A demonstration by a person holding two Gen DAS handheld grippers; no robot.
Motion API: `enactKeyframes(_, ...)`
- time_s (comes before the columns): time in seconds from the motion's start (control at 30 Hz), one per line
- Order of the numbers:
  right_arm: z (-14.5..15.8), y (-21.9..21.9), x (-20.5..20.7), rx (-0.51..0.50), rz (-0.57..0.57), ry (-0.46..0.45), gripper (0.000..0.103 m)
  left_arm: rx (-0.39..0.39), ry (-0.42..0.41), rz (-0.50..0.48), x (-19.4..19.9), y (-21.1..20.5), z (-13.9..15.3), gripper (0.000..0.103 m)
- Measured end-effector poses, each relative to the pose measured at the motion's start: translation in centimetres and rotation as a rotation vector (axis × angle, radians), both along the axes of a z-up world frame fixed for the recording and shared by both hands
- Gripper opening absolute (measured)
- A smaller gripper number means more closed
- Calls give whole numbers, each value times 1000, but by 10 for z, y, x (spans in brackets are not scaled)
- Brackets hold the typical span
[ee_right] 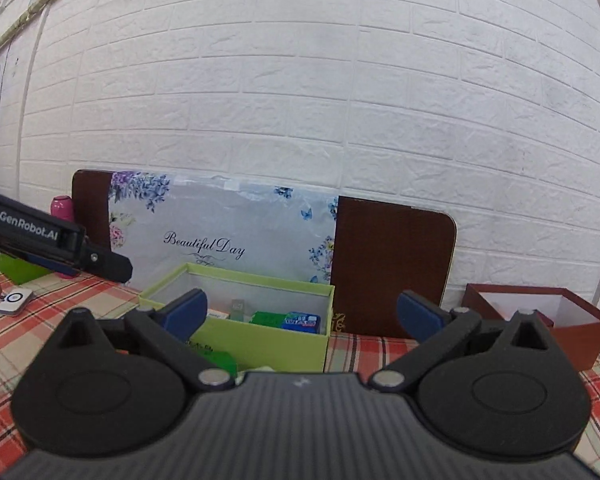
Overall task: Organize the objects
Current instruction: 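Withdraw both open tools from the lime-green box, then grasp the blue medicine box with the right tool while the left tool grasps the clear plastic cup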
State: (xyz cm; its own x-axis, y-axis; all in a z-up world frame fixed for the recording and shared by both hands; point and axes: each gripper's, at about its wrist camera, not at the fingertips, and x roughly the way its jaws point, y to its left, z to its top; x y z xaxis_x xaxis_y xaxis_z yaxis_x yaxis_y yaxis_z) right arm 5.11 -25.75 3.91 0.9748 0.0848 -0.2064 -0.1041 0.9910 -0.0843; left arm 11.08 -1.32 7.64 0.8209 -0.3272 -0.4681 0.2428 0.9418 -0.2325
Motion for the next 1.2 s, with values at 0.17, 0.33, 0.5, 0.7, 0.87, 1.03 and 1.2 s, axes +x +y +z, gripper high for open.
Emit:
enactKeyframes(0.17, -29, -4, -27, 77, 4, 67, 103, -6, 80, 25, -24, 11, -37, 88)
enactKeyframes(0.33, -63, -3, -41, 130, 35, 162, 103, 13, 178, 50, -39, 21, -80, 88)
enactKeyframes(0.5, -98, 3, -50, 153, 43, 271, 103, 24, 273, 118, -46, 41, -110, 88)
enactKeyframes(0.7, -118, -4, -50, 78, -20, 317, 103, 24, 278, 212, -47, 72, -115, 88)
enactKeyframes(0.87, -129, -24, -22, 15, -104, 348, 98, 21, 286, 233, -45, 82, -120, 88)
enactKeyframes(1.03, -151, -32, 11, -6, -118, 430, 76, 33, 271, 266, -37, 85, -128, 78)
enactKeyframes(1.2, -157, -26, -2, 28, -81, 499, 57, 60, 261, 287, -26, 96, -132, 58)
